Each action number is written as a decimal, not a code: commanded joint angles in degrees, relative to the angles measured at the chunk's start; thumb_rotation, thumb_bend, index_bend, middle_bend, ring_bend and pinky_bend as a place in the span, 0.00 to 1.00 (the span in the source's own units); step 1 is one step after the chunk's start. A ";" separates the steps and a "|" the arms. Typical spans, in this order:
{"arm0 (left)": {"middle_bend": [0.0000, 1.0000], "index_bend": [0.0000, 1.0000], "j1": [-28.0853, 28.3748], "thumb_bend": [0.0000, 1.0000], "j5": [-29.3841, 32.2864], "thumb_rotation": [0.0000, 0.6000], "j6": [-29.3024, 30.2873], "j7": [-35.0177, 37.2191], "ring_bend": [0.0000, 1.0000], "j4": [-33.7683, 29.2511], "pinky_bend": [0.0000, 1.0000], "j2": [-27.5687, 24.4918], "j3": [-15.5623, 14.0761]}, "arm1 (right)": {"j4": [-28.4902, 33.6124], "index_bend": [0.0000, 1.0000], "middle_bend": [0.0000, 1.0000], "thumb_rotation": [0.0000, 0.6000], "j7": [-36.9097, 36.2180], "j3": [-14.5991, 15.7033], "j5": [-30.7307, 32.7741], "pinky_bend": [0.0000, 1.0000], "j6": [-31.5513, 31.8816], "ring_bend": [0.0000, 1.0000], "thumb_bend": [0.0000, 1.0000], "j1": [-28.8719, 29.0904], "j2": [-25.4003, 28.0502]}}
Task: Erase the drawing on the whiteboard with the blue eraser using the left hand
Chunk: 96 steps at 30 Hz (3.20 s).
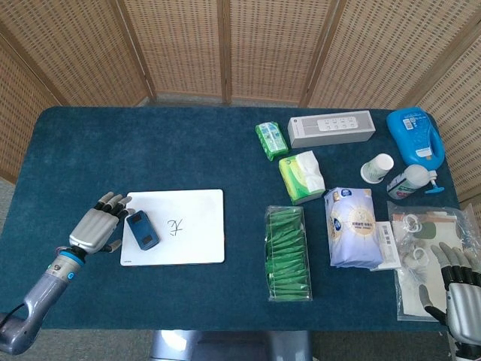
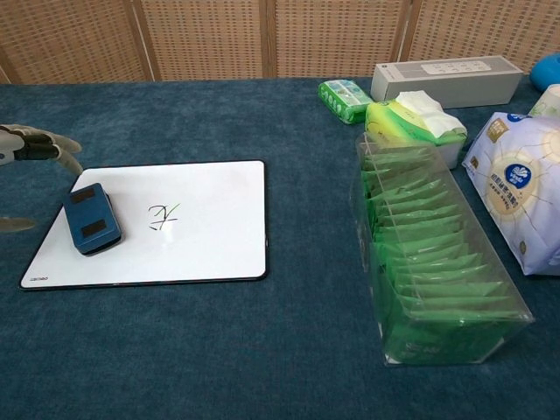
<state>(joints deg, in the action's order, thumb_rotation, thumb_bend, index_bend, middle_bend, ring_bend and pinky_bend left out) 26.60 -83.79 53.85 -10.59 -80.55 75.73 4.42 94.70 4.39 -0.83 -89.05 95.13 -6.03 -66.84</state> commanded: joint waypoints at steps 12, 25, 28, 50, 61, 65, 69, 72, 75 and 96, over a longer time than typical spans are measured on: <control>0.03 0.22 3.91 0.34 1.59 1.00 -2.94 -0.65 0.00 3.96 0.00 3.77 -0.96 | -0.36 0.11 0.11 1.00 -0.30 -0.53 0.67 0.06 0.40 0.00 0.39 -0.60 0.21; 0.04 0.26 6.21 0.34 1.51 1.00 -3.01 -0.37 0.00 5.07 0.00 5.69 -1.52 | 0.01 0.11 0.11 1.00 0.08 -0.59 0.66 0.06 1.06 0.00 0.39 -1.34 0.44; 0.04 0.29 6.44 0.34 1.24 1.00 -2.80 -0.16 0.00 5.11 0.00 5.79 -1.78 | 0.00 0.11 0.11 1.00 0.08 -0.61 0.69 0.06 1.07 0.00 0.39 -1.43 0.45; 0.14 0.53 7.29 0.34 0.06 1.00 1.26 1.85 0.00 5.06 0.00 6.63 -1.75 | -0.84 0.11 0.11 1.00 -1.07 -0.76 0.80 0.06 1.22 0.00 0.39 -1.99 0.41; 0.14 0.53 10.53 0.34 3.72 1.00 -1.32 4.98 0.00 5.51 0.00 7.65 2.15 | -1.43 0.11 0.11 1.00 -1.61 -0.88 1.21 0.06 0.59 0.00 0.39 -1.88 -0.04; 0.14 0.53 11.97 0.34 5.36 1.00 -3.35 4.10 0.00 6.84 0.00 9.38 2.68 | -1.46 0.11 0.11 1.00 -1.66 -1.03 1.58 0.06 0.79 0.00 0.39 -2.11 0.11; 0.14 0.53 12.87 0.34 6.31 1.00 -4.59 3.22 0.00 8.08 0.00 11.04 2.63 | -1.50 0.11 0.11 1.00 -1.74 -0.99 1.83 0.06 0.66 0.00 0.39 -2.24 0.19; 0.15 0.53 13.53 0.34 7.06 1.00 -5.49 2.69 0.00 9.02 0.00 12.28 2.68 | -1.58 0.11 0.11 1.00 -1.82 -1.06 2.07 0.06 0.61 0.00 0.39 -2.30 0.23; 0.15 0.54 14.96 0.34 7.67 1.00 -7.48 1.02 0.00 10.36 0.00 14.07 2.34 | -1.70 0.11 0.11 1.00 -2.05 -1.13 2.24 0.06 0.59 0.00 0.39 -2.38 0.25; 0.19 0.62 14.74 0.34 4.94 1.00 -5.26 -2.57 0.00 2.68 0.00 11.07 -1.68 | -1.88 0.11 0.11 1.00 -2.46 -1.15 1.72 0.06 0.91 0.00 0.39 -2.63 0.24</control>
<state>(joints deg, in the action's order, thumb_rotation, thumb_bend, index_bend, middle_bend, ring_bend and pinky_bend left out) 41.65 -78.15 47.95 -13.41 -76.96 87.49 3.23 92.82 1.94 -1.98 -87.34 96.04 -8.66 -66.59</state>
